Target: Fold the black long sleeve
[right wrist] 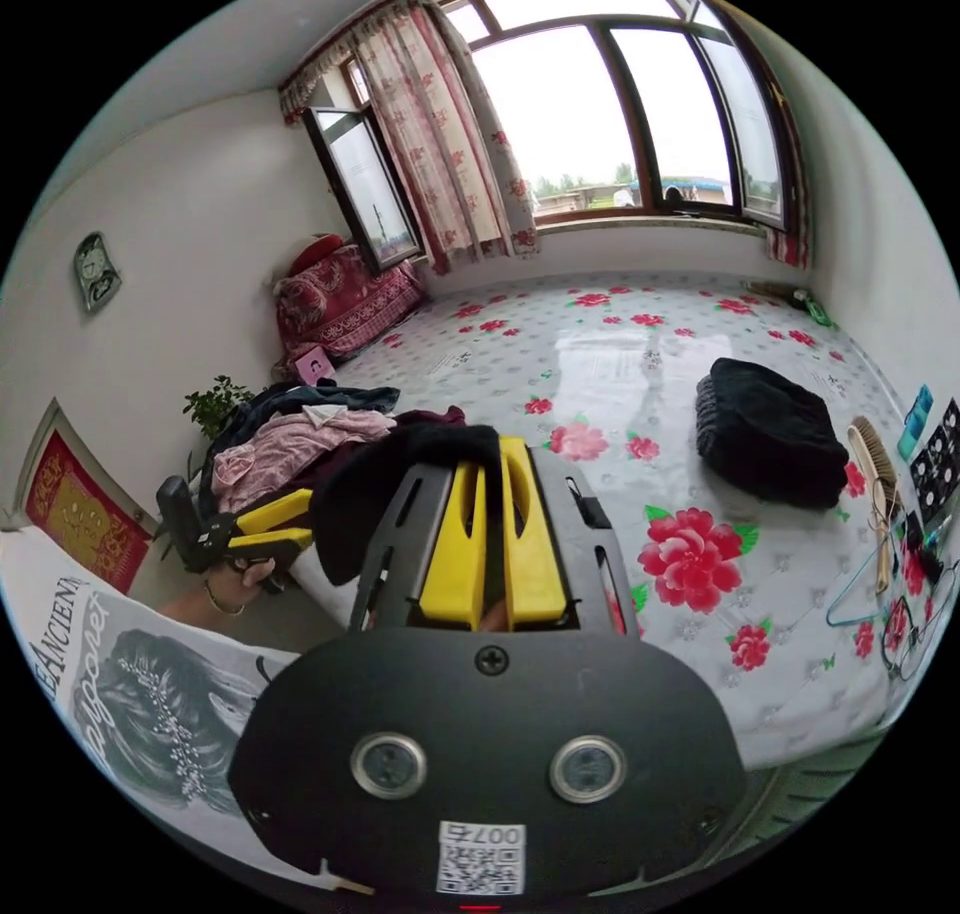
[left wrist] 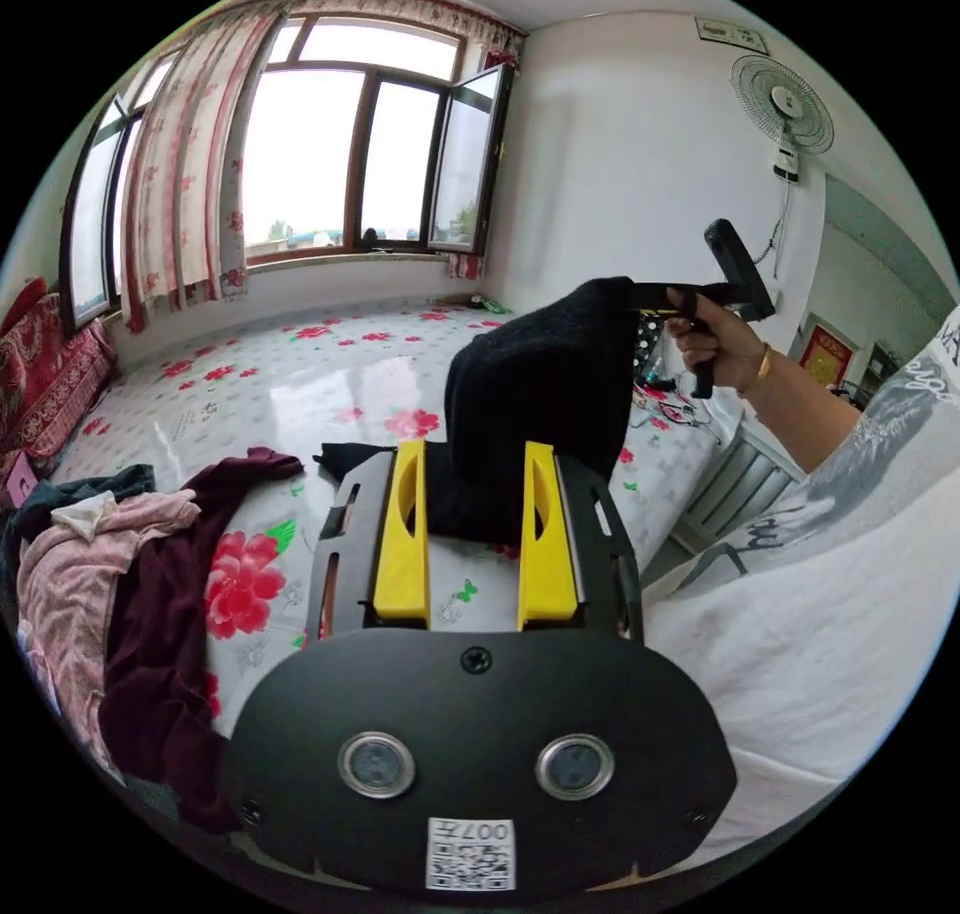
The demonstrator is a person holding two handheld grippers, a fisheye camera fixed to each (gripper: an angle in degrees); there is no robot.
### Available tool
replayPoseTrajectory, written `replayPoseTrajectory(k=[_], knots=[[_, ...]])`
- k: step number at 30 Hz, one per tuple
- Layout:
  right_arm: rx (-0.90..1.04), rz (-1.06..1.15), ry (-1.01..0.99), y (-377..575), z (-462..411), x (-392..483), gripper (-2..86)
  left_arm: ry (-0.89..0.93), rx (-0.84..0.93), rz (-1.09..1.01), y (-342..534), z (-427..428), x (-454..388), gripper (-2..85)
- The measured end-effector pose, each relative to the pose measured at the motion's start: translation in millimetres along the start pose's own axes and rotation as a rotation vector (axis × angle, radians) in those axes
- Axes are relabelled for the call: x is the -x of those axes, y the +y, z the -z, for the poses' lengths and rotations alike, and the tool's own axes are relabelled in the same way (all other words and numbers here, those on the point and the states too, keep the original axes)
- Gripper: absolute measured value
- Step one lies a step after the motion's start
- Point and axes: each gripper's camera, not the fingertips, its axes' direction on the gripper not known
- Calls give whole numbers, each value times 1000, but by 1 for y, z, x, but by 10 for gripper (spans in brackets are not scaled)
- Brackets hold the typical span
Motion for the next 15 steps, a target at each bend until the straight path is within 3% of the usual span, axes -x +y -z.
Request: replayPoseTrajectory(k=[3,6,9,12,15], knots=[[-1,-37,-12,-1,-2,2,57,92,0,-56,7,-23,-19,157],[4,-11,-27,-7,-4,14,60,45,32,-145,-5,-66,-47,135],[12,24,5,-17,-1,26,70,-78,29,-92,-24,-96,-43,59],[35,-4,77,-21,3,20,92,65,-71,27,-51,-77,-16,51],[53,35,89,12,9,5,110,73,-74,78,-68,-70,-7,50]])
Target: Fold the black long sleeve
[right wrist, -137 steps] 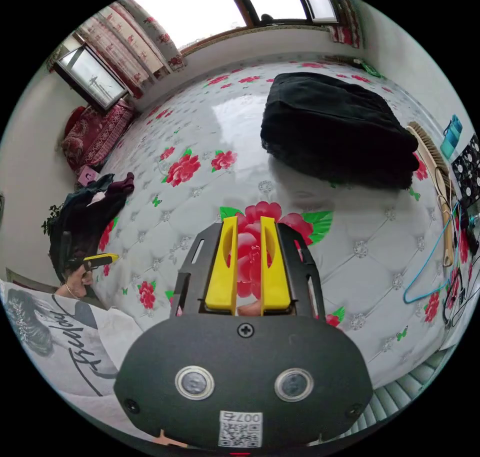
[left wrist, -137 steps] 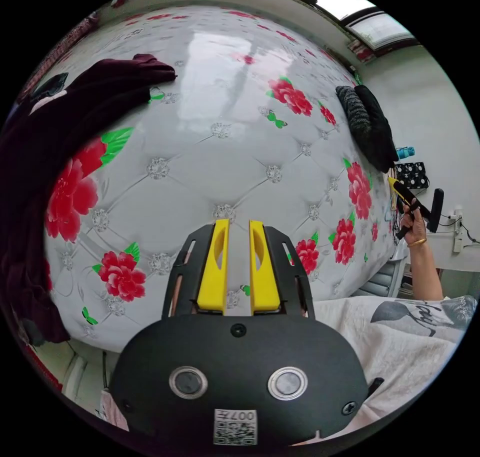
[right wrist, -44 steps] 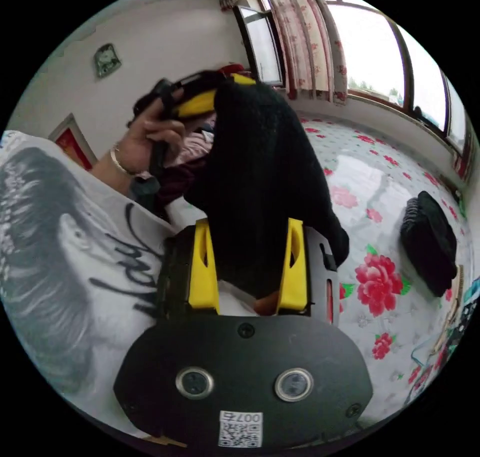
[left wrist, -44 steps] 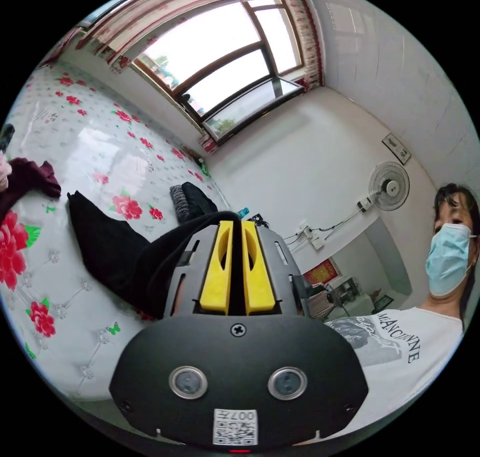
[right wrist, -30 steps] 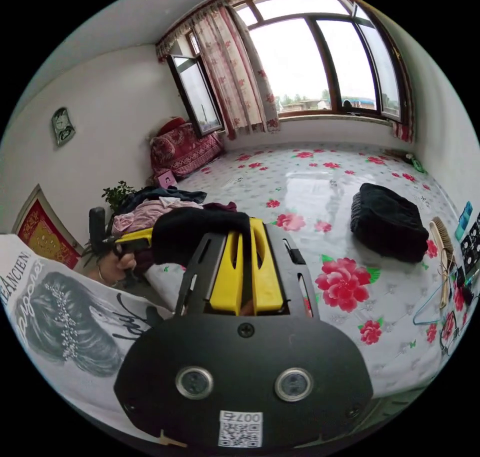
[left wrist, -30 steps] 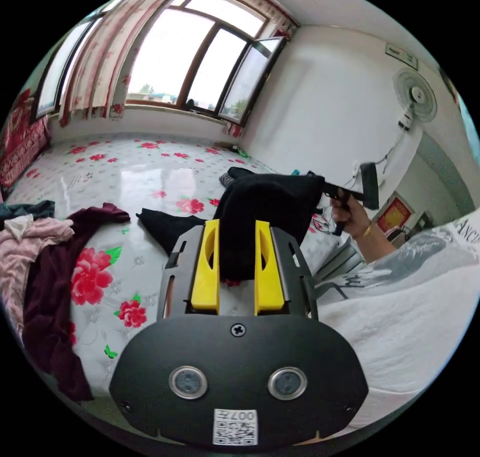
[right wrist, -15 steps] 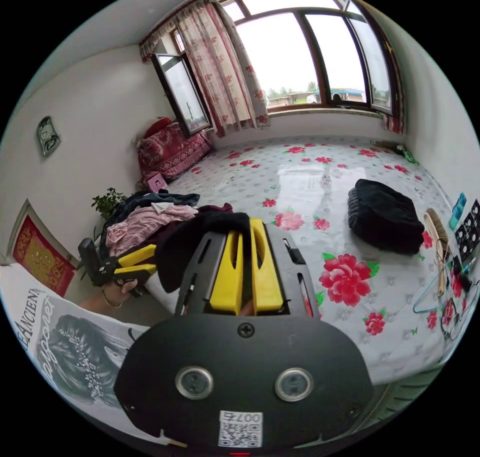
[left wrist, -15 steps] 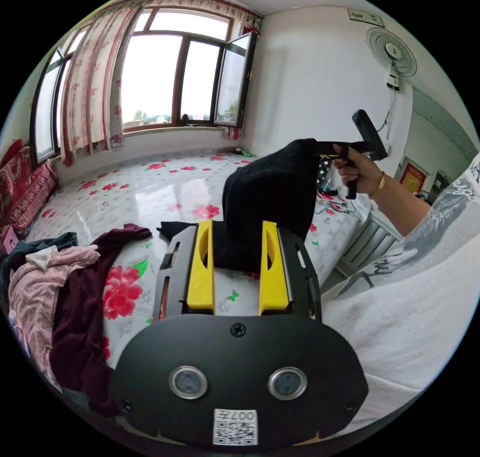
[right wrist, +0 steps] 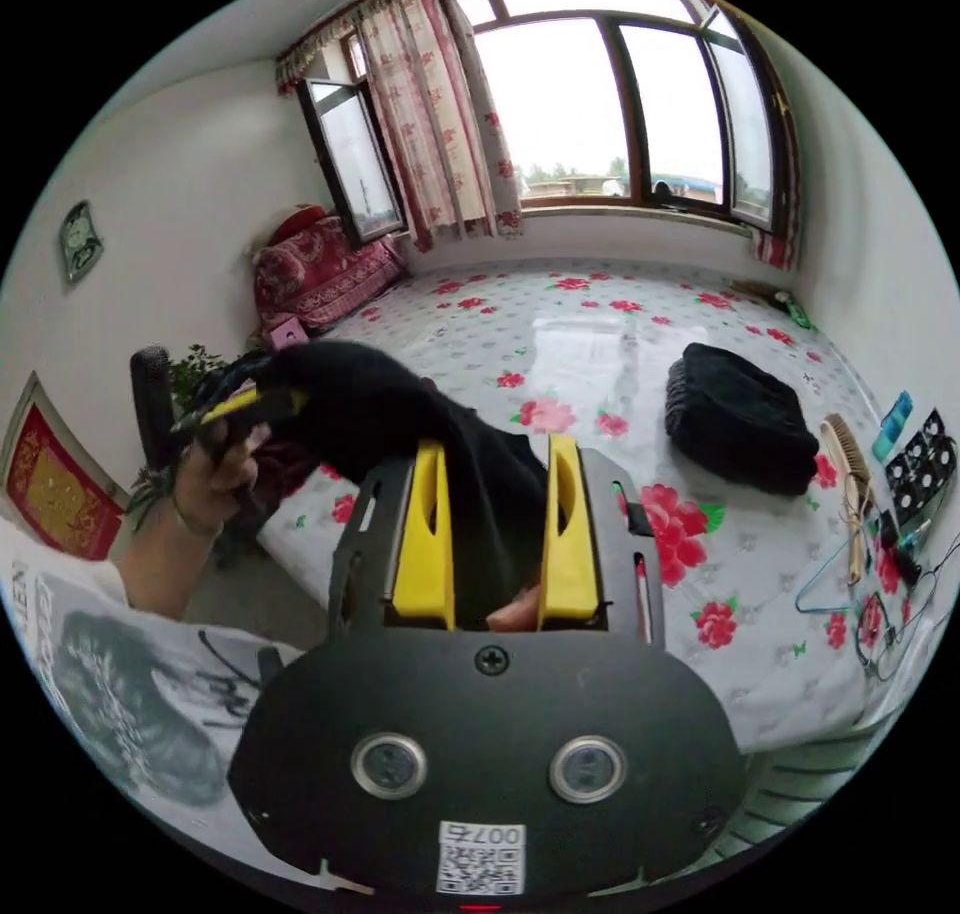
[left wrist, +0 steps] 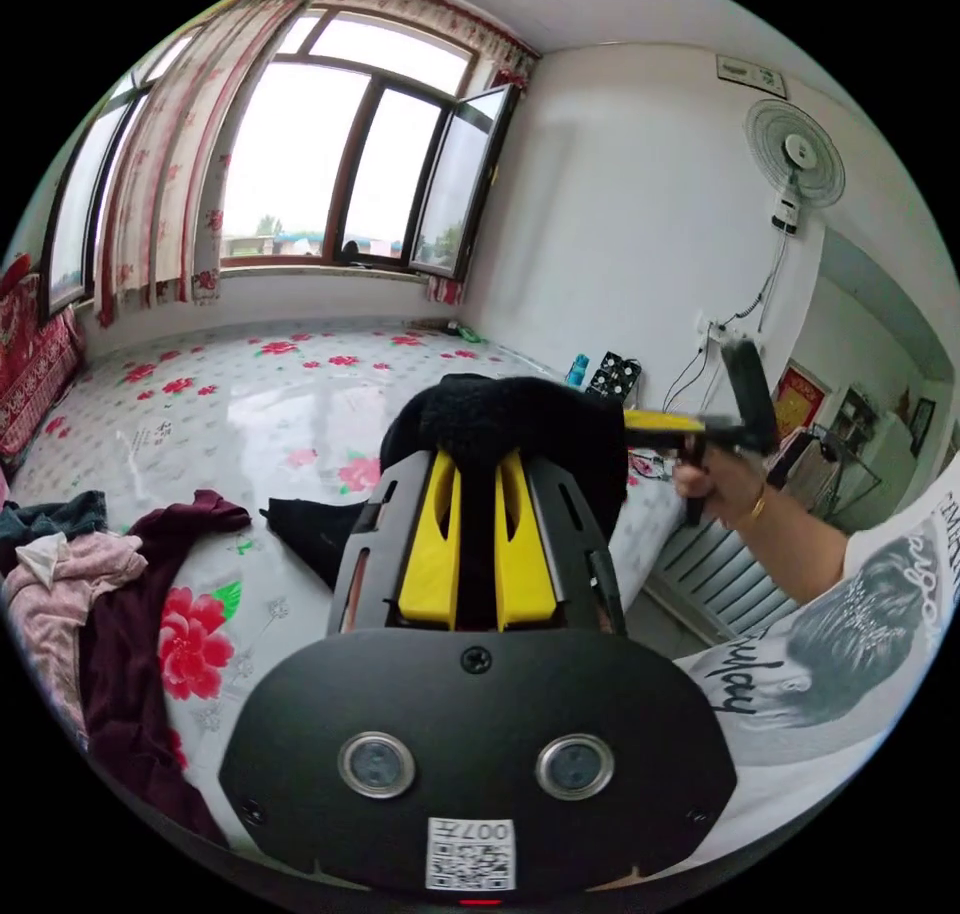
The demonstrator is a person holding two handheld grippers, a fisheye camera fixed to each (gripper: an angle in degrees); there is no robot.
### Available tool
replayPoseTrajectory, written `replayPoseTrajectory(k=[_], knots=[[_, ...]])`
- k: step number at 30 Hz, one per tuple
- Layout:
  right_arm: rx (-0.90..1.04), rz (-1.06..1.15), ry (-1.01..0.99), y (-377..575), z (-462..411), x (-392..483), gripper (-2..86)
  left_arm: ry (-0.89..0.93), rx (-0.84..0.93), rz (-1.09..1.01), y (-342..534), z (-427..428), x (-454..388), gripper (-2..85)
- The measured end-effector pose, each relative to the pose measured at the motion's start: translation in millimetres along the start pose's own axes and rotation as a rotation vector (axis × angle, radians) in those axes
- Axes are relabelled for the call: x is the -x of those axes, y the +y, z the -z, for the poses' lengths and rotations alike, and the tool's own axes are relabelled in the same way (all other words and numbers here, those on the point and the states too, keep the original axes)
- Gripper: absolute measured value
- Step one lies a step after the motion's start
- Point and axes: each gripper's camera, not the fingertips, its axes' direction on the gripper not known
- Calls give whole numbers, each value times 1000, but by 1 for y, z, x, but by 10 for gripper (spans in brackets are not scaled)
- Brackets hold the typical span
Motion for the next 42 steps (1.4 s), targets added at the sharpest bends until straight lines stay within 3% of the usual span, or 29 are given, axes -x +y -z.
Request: replayPoseTrajectory(k=[5,8,13,16,19,22,24,27,32,38,42], knots=[[76,-60,-210,98,-6,-24,133,-18,2,33,-9,-14,-14,49],[138,20,-280,126,-14,-3,149,-39,-6,64,-17,-22,-25,49],[292,214,-262,126,-55,49,160,-24,-36,99,-43,-23,-42,48],[312,253,-121,111,-79,60,140,-16,-61,39,-62,-9,-63,48],[165,135,29,83,-45,29,85,-88,-83,-40,-73,29,-73,49],[-91,20,-39,61,55,-30,76,-144,-116,-106,-69,89,-63,48],[-220,56,-111,48,122,-49,74,-110,-148,-146,-62,128,-60,48],[-444,255,-74,33,221,-22,73,-110,-196,-226,-55,179,-75,48],[-668,558,244,28,312,56,75,-189,-285,-301,-63,229,-94,48],[-639,624,319,-18,300,64,76,-256,-295,-263,-108,213,-45,48],[-494,558,372,-87,224,33,86,-347,-209,-70,-174,124,55,53]])
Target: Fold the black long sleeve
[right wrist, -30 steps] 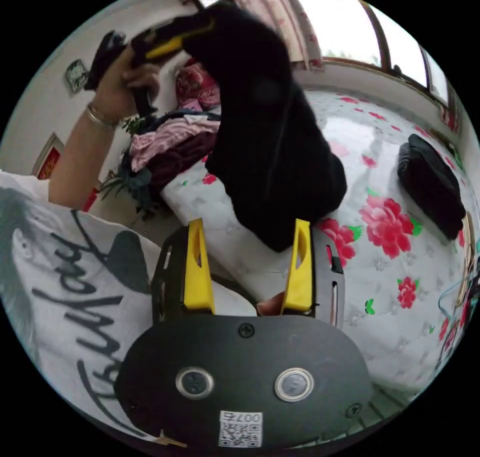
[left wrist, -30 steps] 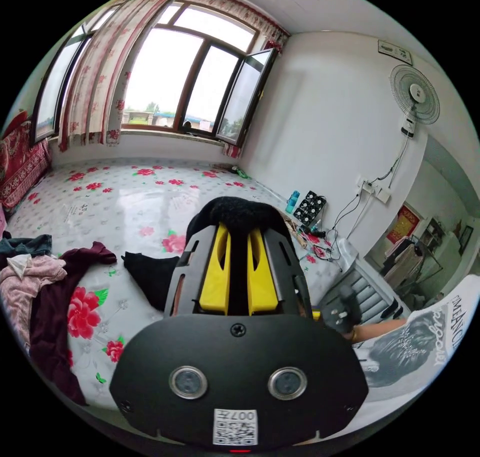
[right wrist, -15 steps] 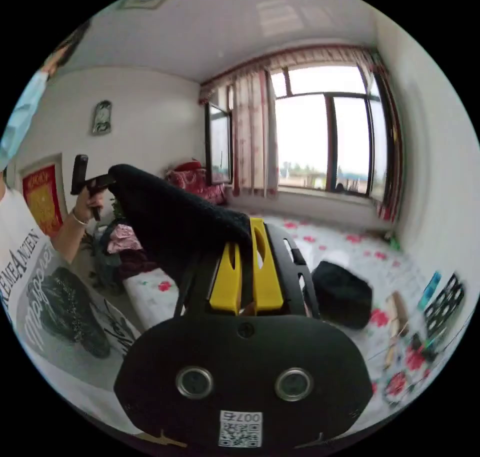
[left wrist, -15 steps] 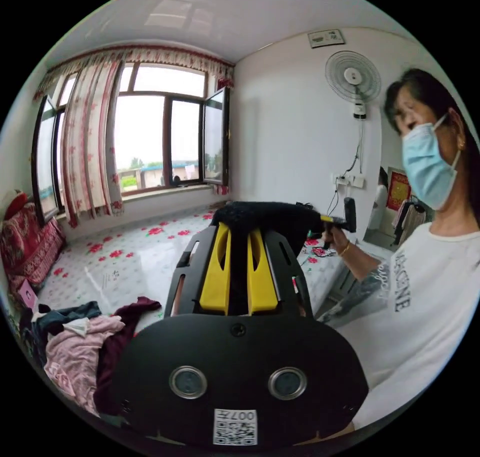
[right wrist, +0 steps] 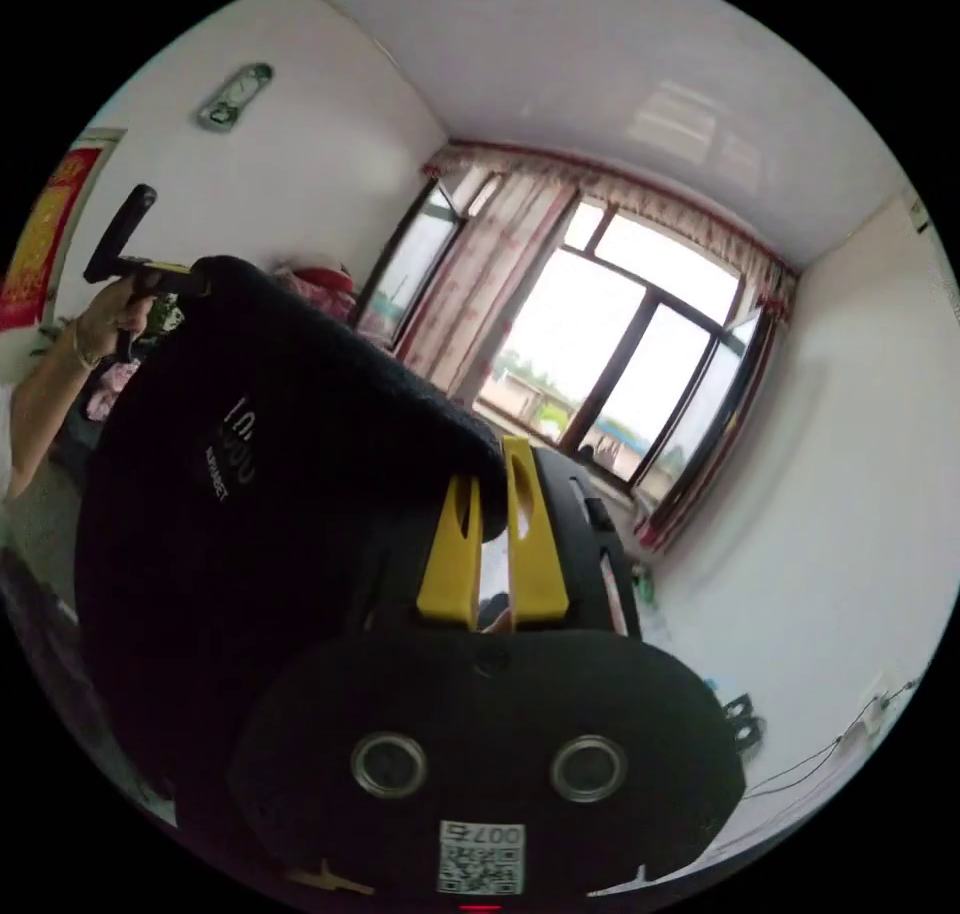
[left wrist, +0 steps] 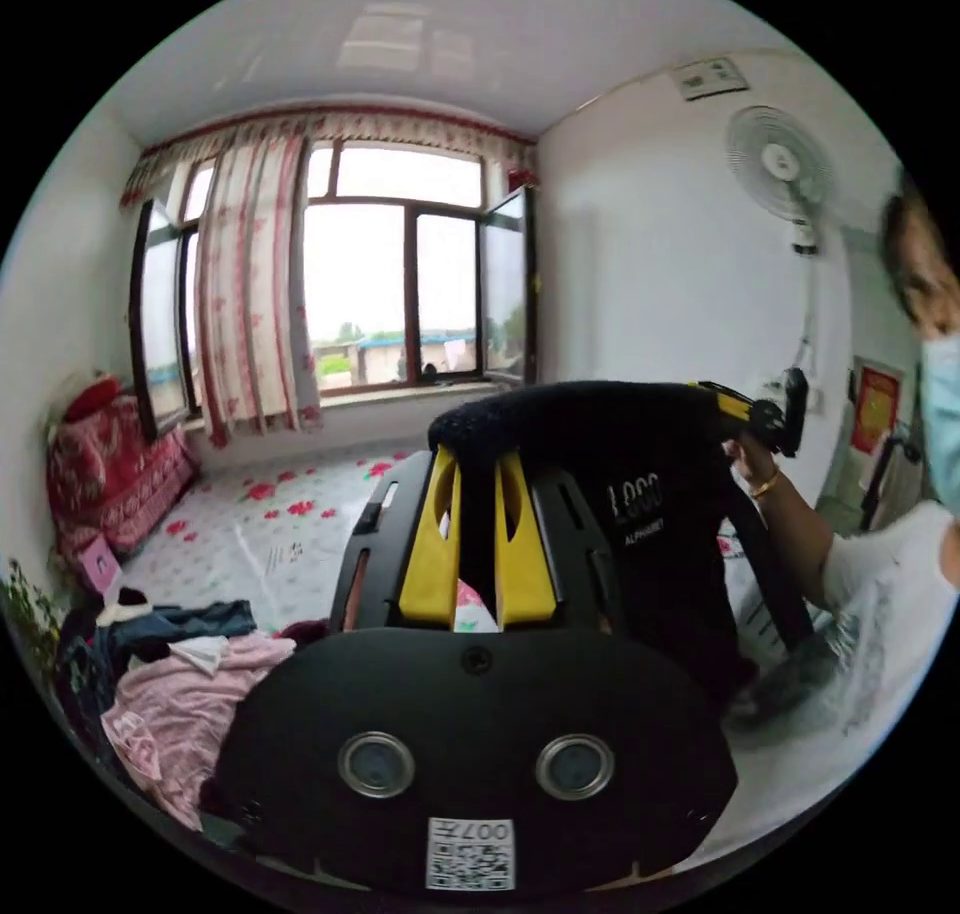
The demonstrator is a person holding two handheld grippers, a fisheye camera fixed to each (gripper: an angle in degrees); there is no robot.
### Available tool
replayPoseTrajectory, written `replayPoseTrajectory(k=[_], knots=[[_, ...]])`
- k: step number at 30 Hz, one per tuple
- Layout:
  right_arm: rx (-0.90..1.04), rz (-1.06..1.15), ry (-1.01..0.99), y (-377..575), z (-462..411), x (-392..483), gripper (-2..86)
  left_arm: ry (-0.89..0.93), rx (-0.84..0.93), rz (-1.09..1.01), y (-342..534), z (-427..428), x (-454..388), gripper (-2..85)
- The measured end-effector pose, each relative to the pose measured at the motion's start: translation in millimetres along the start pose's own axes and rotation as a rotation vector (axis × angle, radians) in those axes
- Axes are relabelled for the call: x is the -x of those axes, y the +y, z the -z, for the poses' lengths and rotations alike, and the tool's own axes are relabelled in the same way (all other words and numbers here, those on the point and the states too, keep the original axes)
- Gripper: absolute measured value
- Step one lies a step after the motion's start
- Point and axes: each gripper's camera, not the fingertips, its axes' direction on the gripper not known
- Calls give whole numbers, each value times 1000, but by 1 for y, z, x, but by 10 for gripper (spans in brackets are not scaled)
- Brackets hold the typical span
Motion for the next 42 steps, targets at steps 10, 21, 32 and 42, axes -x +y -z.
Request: replayPoseTrajectory(k=[10,21,32,42], knots=[[701,-335,-225,251,-186,22,101,-165,665,386,190,-203,122,94],[1045,-538,-510,427,-169,109,101,257,1000,230,273,-263,37,127],[1046,-348,-385,423,-194,20,4,305,1031,203,213,-271,139,-1],[755,-804,275,423,-141,-218,26,-569,449,752,86,-70,416,51]])
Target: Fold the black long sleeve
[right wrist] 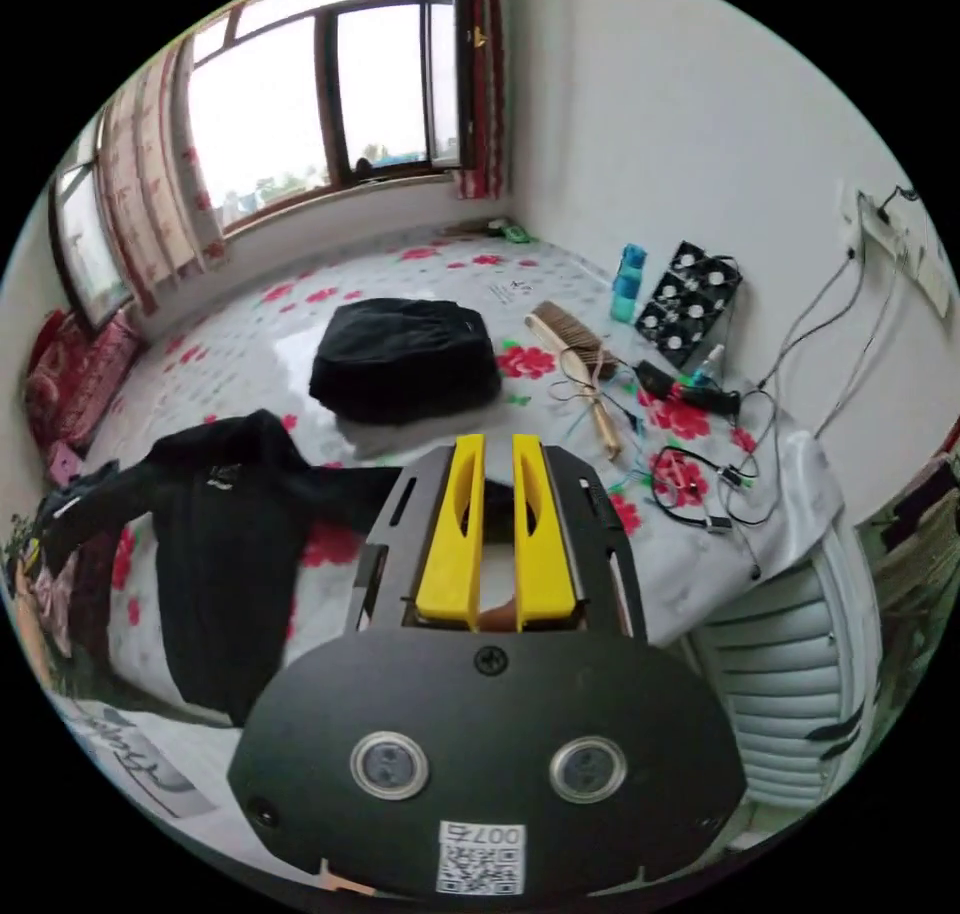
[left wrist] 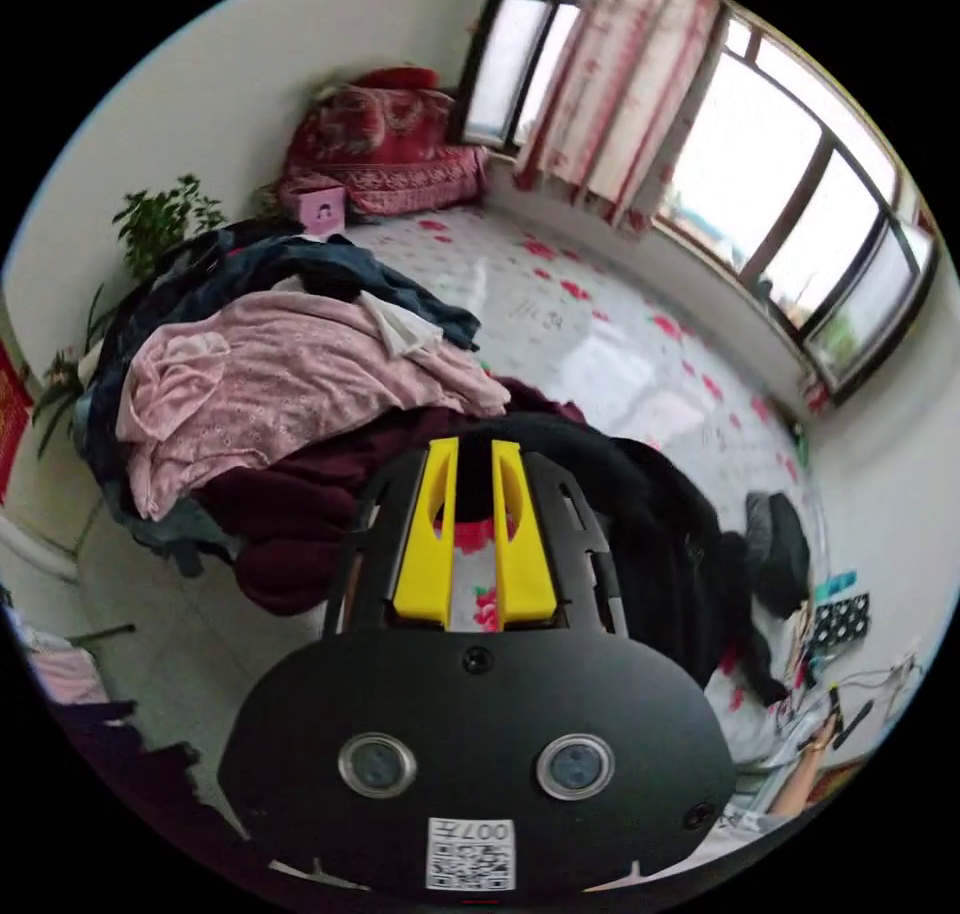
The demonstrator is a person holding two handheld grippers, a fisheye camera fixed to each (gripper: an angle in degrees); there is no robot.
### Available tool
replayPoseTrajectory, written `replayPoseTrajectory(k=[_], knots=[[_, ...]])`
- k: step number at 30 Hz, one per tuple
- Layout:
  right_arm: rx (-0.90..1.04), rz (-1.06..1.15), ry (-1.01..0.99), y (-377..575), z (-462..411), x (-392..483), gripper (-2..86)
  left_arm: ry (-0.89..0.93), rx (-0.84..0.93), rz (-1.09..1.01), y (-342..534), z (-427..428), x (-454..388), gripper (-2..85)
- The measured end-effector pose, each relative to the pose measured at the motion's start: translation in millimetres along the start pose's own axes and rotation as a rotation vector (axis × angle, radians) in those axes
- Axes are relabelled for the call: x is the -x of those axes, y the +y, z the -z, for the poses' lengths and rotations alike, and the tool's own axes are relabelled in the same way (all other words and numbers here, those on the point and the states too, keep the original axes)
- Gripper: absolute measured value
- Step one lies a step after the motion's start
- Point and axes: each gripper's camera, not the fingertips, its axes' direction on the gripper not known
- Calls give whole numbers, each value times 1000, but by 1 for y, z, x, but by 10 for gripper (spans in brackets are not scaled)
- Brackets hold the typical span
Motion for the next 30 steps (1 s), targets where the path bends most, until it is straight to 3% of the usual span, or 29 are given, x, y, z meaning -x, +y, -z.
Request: replayPoseTrajectory(k=[3,5,7,10,15,17,21,26,30], knots=[[57,125,-156,31,-18,33,41,26,40,-98,44,-13,-12,59],[209,251,-313,82,-50,75,53,108,190,-201,92,-41,-31,66],[345,315,-400,126,-73,105,62,274,454,-321,171,-80,-60,79],[510,385,-492,184,-95,141,72,384,676,-393,245,-102,-89,96],[615,437,-623,214,-104,170,70,381,825,-473,274,-118,-124,89],[656,481,-633,219,-113,182,59,244,815,-585,274,-117,-139,53],[737,503,-664,220,-125,190,34,256,846,-772,273,-110,-152,4],[691,552,-637,221,-111,176,11,284,756,-650,247,-59,-105,-7],[620,477,-620,222,-98,155,24,111,579,-518,211,13,-26,-8]])
